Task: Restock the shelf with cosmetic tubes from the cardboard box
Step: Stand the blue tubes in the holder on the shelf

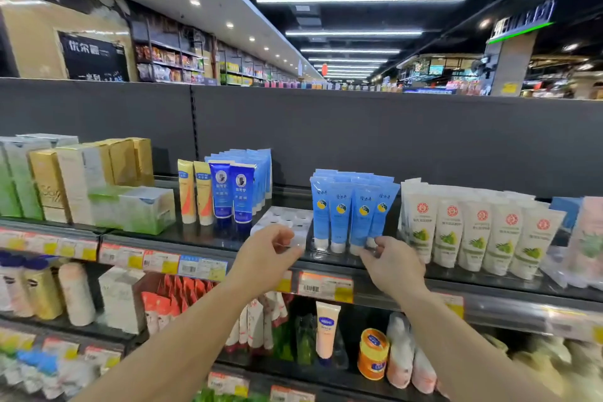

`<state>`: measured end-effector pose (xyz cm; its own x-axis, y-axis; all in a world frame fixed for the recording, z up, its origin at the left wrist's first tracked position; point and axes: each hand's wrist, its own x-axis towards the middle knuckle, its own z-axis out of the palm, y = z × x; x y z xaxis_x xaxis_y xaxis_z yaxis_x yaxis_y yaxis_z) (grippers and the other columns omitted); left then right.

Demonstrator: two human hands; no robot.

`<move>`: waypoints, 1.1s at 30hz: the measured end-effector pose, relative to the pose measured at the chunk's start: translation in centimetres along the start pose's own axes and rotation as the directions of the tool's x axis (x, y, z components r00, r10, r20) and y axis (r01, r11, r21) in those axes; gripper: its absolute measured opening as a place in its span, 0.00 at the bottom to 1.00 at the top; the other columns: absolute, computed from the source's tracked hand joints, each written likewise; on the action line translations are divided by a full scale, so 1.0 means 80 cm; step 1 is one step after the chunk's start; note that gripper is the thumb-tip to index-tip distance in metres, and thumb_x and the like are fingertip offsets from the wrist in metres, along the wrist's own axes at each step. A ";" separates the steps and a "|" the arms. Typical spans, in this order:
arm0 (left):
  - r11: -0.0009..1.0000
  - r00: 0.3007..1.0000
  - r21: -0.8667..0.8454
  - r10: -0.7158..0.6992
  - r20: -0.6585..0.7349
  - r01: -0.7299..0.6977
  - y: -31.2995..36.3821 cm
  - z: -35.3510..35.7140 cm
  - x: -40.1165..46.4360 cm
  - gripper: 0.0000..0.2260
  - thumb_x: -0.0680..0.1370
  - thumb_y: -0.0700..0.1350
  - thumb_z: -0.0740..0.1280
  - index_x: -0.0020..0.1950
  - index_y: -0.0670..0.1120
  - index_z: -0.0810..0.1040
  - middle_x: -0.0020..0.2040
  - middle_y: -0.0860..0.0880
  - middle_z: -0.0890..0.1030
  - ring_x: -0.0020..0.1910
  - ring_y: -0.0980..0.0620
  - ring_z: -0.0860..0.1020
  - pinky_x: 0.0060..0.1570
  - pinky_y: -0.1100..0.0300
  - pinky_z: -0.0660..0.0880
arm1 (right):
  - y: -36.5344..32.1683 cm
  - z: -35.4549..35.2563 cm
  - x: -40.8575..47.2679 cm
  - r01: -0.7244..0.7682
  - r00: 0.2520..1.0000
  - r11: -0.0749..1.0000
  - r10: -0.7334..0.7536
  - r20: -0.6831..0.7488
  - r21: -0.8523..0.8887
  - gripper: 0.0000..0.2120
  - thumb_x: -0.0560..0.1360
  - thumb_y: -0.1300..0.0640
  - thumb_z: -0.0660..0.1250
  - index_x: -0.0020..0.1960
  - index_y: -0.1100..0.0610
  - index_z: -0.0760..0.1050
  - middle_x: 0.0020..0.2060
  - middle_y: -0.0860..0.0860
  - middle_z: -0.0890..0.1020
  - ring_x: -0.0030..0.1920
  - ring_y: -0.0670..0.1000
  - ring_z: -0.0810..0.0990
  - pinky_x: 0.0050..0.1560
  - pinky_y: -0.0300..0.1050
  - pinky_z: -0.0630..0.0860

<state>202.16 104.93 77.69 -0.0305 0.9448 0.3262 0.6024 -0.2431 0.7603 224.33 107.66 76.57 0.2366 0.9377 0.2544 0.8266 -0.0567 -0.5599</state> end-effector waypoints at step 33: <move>0.549 0.897 0.712 -0.321 -0.303 0.437 -0.551 -0.578 -0.287 0.28 0.75 0.63 0.64 0.73 0.56 0.67 0.72 0.45 0.69 0.72 0.43 0.65 0.70 0.47 0.63 | -0.591 0.528 -0.395 0.686 0.585 0.727 -0.578 0.569 0.034 0.29 0.79 0.41 0.58 0.76 0.51 0.58 0.76 0.52 0.58 0.77 0.57 0.50 0.75 0.57 0.47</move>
<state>139.39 83.81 62.69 -0.4626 0.8592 0.2186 0.8856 0.4361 0.1599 156.22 95.16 61.67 -0.6301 0.7762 0.0240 0.7460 0.6136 -0.2590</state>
